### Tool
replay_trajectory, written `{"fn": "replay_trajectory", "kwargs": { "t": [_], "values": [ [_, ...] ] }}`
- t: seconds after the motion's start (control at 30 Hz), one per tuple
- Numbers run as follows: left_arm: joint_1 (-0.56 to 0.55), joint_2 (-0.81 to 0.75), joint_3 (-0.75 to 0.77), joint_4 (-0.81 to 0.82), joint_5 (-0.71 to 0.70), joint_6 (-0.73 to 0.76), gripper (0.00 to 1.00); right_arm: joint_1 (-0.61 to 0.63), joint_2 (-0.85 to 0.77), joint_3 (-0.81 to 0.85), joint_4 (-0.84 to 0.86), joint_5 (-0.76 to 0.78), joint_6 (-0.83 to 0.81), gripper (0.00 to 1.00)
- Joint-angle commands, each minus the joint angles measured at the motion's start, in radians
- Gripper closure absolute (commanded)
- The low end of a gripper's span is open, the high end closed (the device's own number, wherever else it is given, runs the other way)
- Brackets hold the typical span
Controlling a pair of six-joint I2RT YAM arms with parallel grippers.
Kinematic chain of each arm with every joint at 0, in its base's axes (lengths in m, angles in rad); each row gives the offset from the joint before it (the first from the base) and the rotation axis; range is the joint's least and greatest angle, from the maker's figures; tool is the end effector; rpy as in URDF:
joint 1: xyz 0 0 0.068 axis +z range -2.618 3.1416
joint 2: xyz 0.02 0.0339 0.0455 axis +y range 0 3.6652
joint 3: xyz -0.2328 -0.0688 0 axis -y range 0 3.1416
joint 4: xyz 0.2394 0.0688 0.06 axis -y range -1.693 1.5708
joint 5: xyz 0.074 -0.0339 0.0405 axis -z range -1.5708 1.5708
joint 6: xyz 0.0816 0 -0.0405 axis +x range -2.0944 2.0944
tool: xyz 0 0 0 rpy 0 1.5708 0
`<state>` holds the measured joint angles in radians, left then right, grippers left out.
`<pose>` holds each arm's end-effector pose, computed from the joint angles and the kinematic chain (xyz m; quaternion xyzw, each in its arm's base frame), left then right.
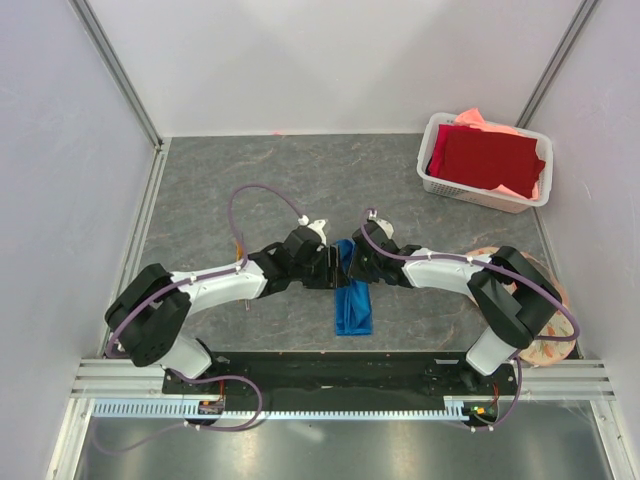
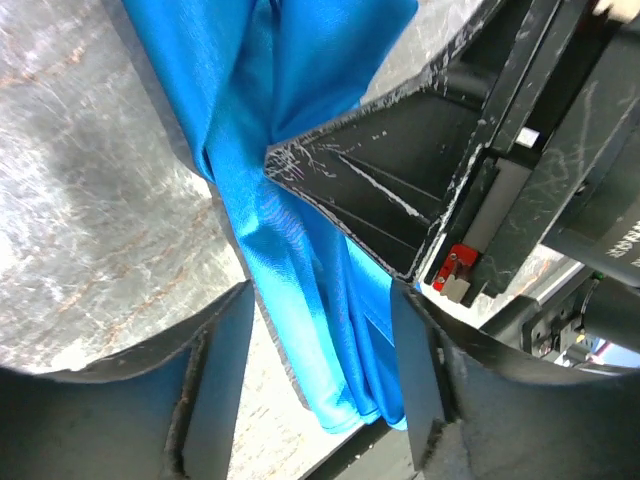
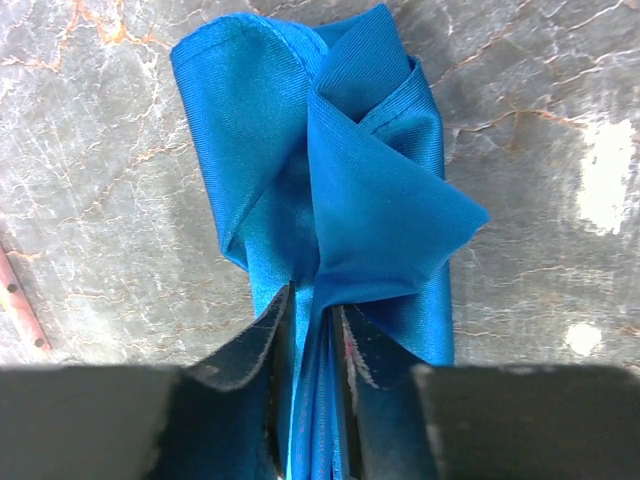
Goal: Fold the napkin into a case and place the utensils inside
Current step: Fold the 2/3-rectangle-folded napkin at the center of the board.
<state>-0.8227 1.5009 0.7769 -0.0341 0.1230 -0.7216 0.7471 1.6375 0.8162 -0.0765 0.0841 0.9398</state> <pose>0.2208 -0.2526 0.1255 0.0706 0.9144 -0.3157 0.2432 0.2536 0.2256 0.0900 0.1045 0.9374 0.2200 0.2490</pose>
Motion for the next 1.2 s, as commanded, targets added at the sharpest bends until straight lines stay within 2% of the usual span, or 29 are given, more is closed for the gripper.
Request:
{"fn": "replay_trajectory", "kwargs": {
  "t": [0.0, 0.17, 0.4, 0.5, 0.67, 0.83, 1.1, 1.17],
  "values": [
    [-0.021, 0.022, -0.007, 0.013, 0.02, -0.022, 0.34, 0.008, -0.002, 0.021, -0.008, -0.013, 0.036, 0.7],
    [-0.055, 0.073, 0.004, 0.016, -0.003, -0.027, 0.35, 0.008, -0.004, 0.026, -0.003, -0.027, 0.071, 0.64],
    [-0.056, 0.171, 0.047, -0.039, -0.074, -0.012, 0.36, 0.009, -0.008, 0.028, 0.011, -0.067, 0.09, 0.63],
    [-0.055, 0.182, 0.041, -0.046, -0.112, -0.009, 0.47, 0.008, -0.031, 0.031, 0.0, -0.053, 0.068, 0.62],
    [-0.055, 0.188, 0.015, -0.033, -0.118, -0.01, 0.63, 0.006, -0.061, 0.083, -0.078, -0.014, -0.009, 0.5],
    [-0.053, 0.194, 0.013, -0.033, -0.118, -0.009, 0.69, -0.006, -0.093, 0.132, -0.154, 0.013, -0.048, 0.34],
    [-0.055, 0.171, 0.012, -0.027, -0.118, -0.012, 0.74, -0.084, -0.162, 0.098, -0.2, -0.004, -0.087, 0.23],
    [-0.055, 0.167, 0.01, -0.026, -0.114, -0.012, 0.75, -0.123, -0.177, 0.081, -0.201, -0.027, -0.095, 0.18]
  ]
}}
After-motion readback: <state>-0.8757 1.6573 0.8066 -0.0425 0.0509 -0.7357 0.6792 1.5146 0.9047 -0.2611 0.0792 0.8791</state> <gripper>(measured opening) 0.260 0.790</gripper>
